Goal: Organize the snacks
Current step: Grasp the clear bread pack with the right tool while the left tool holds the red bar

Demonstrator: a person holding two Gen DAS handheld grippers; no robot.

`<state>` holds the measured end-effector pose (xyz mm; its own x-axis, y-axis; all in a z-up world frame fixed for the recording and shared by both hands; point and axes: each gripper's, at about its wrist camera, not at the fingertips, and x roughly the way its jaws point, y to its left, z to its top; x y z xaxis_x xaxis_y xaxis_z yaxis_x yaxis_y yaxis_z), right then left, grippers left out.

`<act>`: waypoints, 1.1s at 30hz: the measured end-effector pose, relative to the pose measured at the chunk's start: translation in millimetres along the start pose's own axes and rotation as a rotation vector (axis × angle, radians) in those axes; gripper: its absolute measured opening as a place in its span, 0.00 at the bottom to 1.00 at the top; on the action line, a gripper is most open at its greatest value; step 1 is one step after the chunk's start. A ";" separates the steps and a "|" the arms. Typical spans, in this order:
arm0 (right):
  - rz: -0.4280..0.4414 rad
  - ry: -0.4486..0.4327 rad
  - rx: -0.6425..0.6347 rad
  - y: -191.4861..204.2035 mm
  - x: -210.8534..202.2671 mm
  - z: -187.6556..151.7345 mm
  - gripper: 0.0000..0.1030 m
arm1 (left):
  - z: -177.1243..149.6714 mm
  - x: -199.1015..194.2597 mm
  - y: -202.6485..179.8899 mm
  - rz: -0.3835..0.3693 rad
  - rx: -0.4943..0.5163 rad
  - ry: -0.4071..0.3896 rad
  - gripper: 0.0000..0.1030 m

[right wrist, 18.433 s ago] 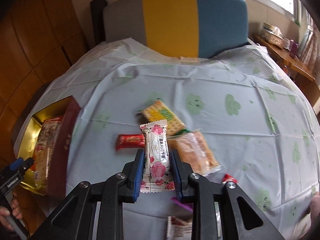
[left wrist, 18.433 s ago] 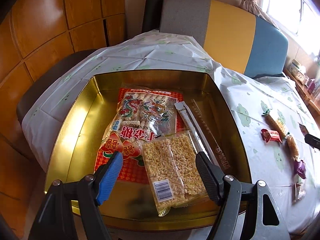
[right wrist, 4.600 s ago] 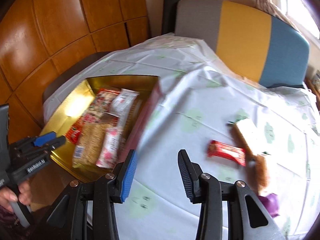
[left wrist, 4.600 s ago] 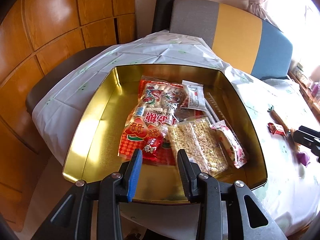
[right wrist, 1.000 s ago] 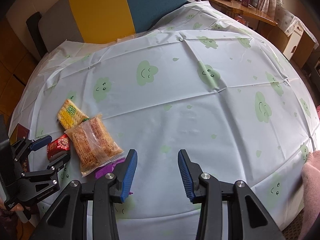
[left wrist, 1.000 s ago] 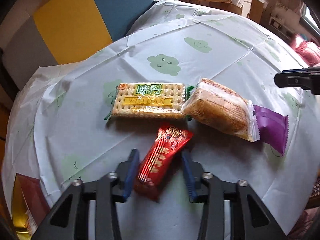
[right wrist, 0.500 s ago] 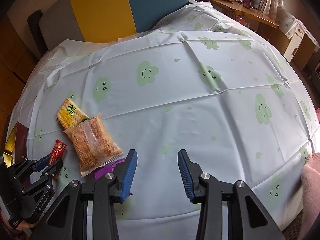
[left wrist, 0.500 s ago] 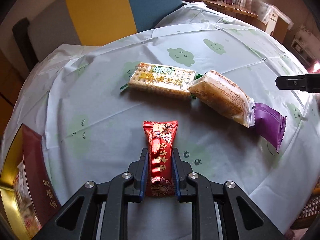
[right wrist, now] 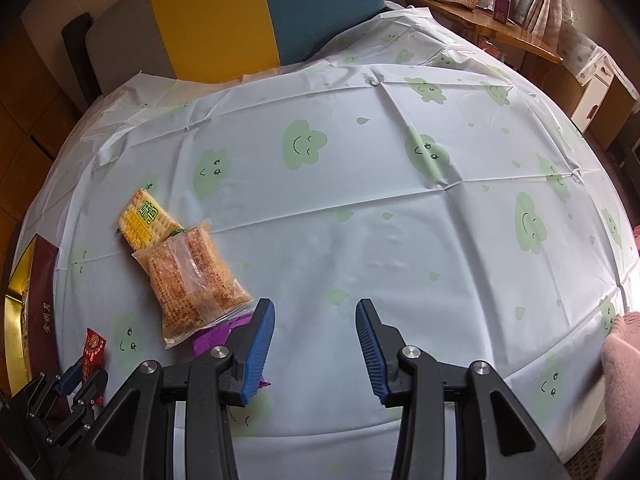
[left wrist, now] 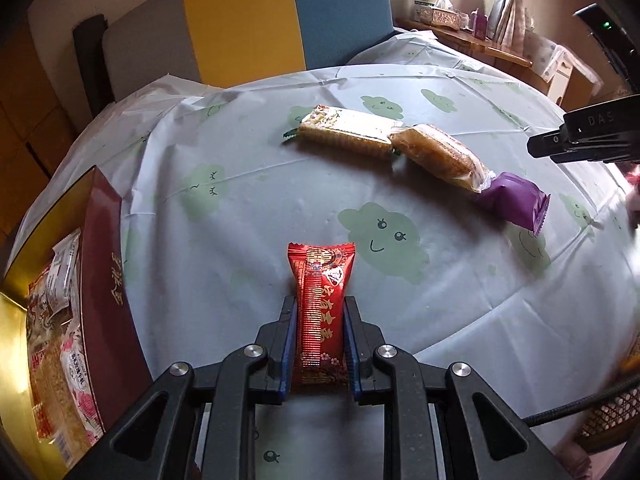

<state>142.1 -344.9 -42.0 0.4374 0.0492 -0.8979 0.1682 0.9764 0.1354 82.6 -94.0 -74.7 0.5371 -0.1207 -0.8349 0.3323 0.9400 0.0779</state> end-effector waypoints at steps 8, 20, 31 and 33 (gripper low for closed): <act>0.055 -0.024 -0.006 4.4 -4.5 1.6 0.42 | -4.2 0.6 -0.4 -0.004 0.002 -0.029 0.21; 0.240 0.010 -0.149 47.2 -4.1 -0.3 0.56 | -7.4 0.2 2.2 -0.021 -0.017 -0.049 0.21; 0.209 0.079 -0.295 83.6 37.7 26.4 0.56 | -8.2 0.6 4.3 -0.033 -0.035 -0.052 0.21; 0.207 0.091 -0.304 85.9 47.1 27.8 0.56 | -8.3 0.5 4.1 -0.034 -0.038 -0.052 0.21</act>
<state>201.7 -264.6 -61.0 0.3517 0.2570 -0.9001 -0.1915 0.9610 0.1996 77.8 -87.5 -79.4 0.5663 -0.1680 -0.8069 0.3218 0.9464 0.0288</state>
